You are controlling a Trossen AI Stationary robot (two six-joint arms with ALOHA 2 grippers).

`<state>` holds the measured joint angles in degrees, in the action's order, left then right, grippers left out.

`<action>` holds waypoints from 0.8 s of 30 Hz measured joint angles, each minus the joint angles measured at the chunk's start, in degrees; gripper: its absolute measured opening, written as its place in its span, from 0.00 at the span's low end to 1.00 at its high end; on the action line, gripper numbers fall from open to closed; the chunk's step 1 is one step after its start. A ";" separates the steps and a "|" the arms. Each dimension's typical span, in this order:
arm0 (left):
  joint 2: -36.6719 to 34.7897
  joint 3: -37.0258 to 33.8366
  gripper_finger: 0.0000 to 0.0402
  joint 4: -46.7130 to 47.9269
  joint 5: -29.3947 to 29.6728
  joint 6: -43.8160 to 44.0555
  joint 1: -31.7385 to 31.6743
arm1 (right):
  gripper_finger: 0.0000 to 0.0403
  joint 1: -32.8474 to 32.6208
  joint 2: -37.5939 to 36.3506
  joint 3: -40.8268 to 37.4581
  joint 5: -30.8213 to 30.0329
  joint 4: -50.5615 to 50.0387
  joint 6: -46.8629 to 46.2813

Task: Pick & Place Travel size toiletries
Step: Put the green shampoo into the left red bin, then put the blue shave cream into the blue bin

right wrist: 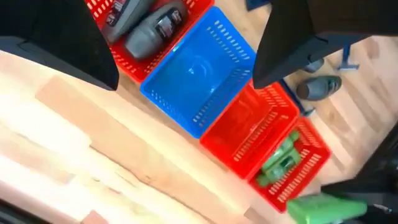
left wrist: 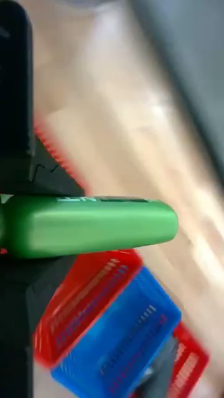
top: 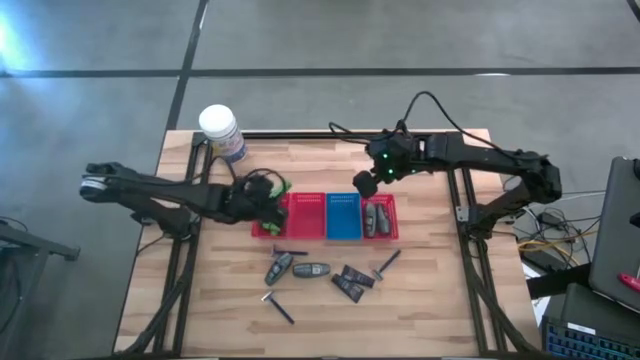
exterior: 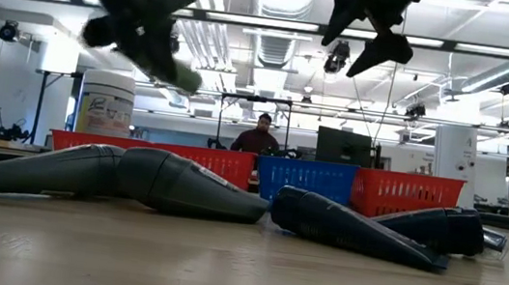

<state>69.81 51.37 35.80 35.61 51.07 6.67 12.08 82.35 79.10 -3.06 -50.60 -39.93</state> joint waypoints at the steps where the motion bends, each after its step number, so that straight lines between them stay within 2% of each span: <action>1: -0.41 -0.97 0.26 0.31 -1.14 5.14 0.68 | 0.91 0.00 0.03 -0.06 -0.02 -0.08 0.01; 5: -1.19 -4.22 0.26 -0.16 -2.92 21.96 6.05 | 0.90 -0.02 1.00 -0.08 -0.13 -0.22 0.27; 9: 0.11 -7.41 0.26 -1.25 1.62 34.27 11.81 | 0.88 -0.03 2.82 -0.15 -0.05 -0.40 1.68; 12: 1.53 -9.90 0.26 -1.86 2.57 40.22 12.93 | 0.87 -0.07 3.65 -0.15 -0.01 -0.27 2.82; 16: 3.44 -12.67 0.33 -7.15 4.07 41.33 12.09 | 0.86 -0.20 4.09 -0.19 1.73 -0.21 5.08; 20: 4.40 -13.55 0.47 -8.66 3.84 40.42 11.31 | 0.89 -1.76 5.36 -0.42 9.16 -1.03 10.33; 24: 4.08 -13.68 0.59 -8.77 -1.75 39.32 11.44 | 0.90 -7.05 7.98 -0.62 11.98 -4.63 16.63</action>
<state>73.88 37.70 27.02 33.85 90.39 18.11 5.02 90.32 78.49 8.92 -55.23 -23.30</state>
